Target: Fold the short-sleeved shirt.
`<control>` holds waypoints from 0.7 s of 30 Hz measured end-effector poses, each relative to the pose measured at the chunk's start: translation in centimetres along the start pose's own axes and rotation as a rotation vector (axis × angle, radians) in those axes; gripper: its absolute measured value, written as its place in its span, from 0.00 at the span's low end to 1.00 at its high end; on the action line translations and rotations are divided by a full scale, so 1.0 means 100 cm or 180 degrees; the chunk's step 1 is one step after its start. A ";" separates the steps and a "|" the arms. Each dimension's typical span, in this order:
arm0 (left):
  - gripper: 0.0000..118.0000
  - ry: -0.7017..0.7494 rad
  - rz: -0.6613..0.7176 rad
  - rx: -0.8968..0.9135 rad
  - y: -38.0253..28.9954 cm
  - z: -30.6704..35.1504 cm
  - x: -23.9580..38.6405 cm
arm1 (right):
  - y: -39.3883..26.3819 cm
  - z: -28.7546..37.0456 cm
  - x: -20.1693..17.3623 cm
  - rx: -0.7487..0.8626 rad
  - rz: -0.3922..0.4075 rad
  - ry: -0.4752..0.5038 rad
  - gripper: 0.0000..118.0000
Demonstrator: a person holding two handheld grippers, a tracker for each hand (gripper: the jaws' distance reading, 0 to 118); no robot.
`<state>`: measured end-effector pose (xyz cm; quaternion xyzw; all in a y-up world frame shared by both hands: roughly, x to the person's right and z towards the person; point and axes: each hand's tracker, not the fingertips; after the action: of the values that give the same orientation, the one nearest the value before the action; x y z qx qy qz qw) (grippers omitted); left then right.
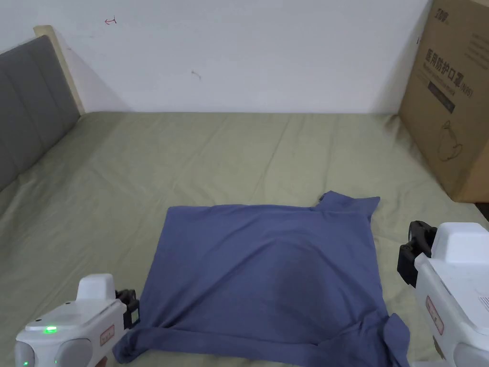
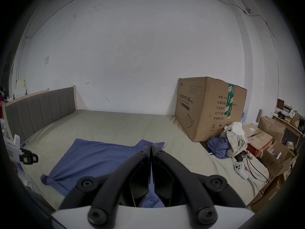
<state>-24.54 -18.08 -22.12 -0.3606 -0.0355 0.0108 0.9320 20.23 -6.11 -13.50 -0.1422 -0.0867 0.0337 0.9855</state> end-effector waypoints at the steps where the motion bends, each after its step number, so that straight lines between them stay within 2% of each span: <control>1: 0.18 0.0010 0.0025 -0.0127 -0.005 -0.006 -0.003 | -0.002 -0.001 0.001 -0.0020 -0.0010 0.0013 0.01; 3: 0.55 0.0036 0.0084 -0.0275 -0.016 -0.017 -0.008 | -0.004 -0.002 0.002 -0.0050 -0.0024 0.0021 0.01; 5: 0.79 0.0111 0.0153 -0.0440 -0.025 -0.029 -0.012 | -0.006 -0.002 0.002 -0.0077 -0.0019 0.0009 0.01; 8: 0.81 0.0157 0.0215 -0.0560 -0.034 -0.037 -0.014 | -0.010 -0.002 0.007 -0.0131 -0.0011 0.0005 0.01; 10: 0.76 0.0180 0.0208 -0.0590 -0.039 -0.044 -0.015 | -0.013 -0.001 0.010 -0.0162 -0.0005 -0.0016 0.01; 12: 0.52 0.0166 0.0192 -0.0653 -0.045 -0.053 -0.018 | -0.017 0.000 0.014 -0.0212 -0.0010 -0.0045 0.01; 14: 0.16 0.0025 0.0241 -0.0790 -0.049 -0.061 -0.019 | -0.022 0.000 0.018 -0.0271 -0.0022 -0.0070 0.01; 15: 0.10 -0.0037 0.0288 -0.0809 -0.051 -0.064 -0.020 | -0.025 0.000 0.020 -0.0309 -0.0031 -0.0084 0.01; 17: 0.04 -0.0025 0.0332 -0.0719 -0.052 -0.061 -0.019 | -0.033 0.000 0.024 -0.0396 -0.0064 -0.0103 0.01; 19: 0.03 -0.0004 0.0306 -0.0610 -0.051 -0.052 -0.016 | -0.047 -0.002 0.029 -0.0559 -0.0125 -0.0135 0.06; 20: 0.03 -0.0011 0.0302 -0.0569 -0.051 -0.048 -0.016 | -0.055 -0.002 0.025 -0.0789 -0.0448 0.0266 0.16; 21: 0.03 -0.0011 0.0296 -0.0544 -0.049 -0.045 -0.016 | -0.065 -0.006 0.028 -0.0953 -0.0378 0.0223 0.31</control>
<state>-25.87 -24.83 -22.26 -0.4400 -0.0211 0.0516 0.8963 23.31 -12.29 -11.72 -0.2832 -0.0647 -0.0429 0.9559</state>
